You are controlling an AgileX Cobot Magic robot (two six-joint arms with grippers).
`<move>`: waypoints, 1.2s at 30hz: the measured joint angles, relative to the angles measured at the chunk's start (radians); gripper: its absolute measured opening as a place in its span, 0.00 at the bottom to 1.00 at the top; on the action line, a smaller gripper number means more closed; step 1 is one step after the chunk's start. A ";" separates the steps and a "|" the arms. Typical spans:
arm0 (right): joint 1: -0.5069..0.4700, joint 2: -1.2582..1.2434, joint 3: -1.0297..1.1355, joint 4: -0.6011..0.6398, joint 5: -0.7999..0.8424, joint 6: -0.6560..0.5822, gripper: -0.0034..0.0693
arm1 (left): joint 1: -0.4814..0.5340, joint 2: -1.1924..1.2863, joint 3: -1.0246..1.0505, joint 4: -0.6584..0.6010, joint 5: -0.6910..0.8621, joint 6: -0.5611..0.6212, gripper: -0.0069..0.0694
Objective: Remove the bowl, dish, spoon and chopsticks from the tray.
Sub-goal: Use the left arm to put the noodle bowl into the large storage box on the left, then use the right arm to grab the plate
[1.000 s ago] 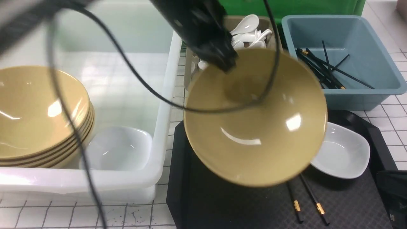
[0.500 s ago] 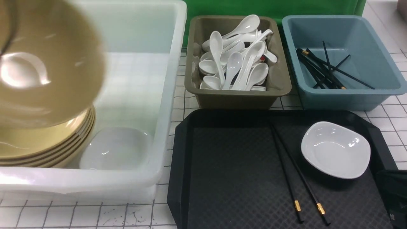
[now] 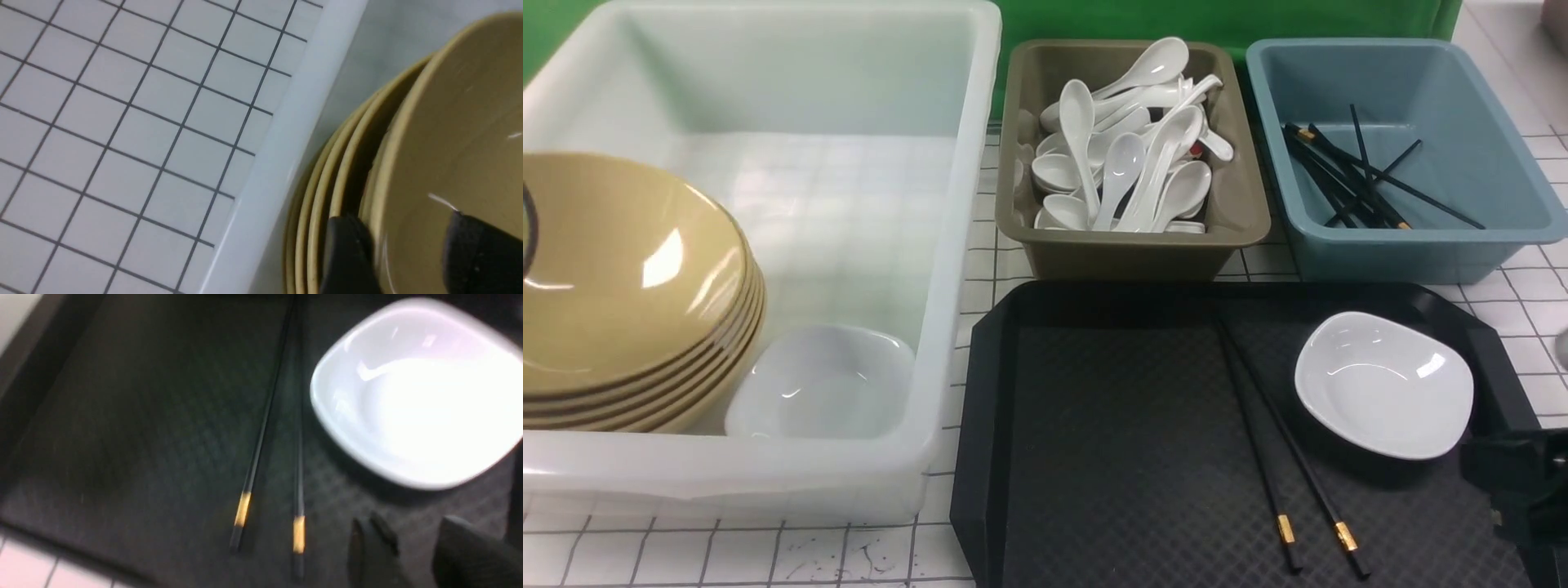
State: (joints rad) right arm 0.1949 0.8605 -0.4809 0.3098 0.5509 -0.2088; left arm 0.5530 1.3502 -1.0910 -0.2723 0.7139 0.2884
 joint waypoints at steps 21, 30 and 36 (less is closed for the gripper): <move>-0.083 0.620 -0.185 -0.194 -0.199 0.516 0.73 | -0.251 -0.358 -0.191 -0.217 0.254 0.136 0.16; -0.083 0.695 -0.194 -0.190 -0.348 0.434 0.32 | -0.293 -0.553 0.005 -0.123 0.072 0.140 0.08; -0.081 0.510 -0.198 -0.189 -0.320 0.299 0.15 | -0.294 -0.673 0.061 -0.020 0.013 0.124 0.08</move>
State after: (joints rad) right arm 0.1143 1.3706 -0.6792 0.1207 0.2309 0.0903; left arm 0.2594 0.6772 -1.0296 -0.2928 0.7269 0.4128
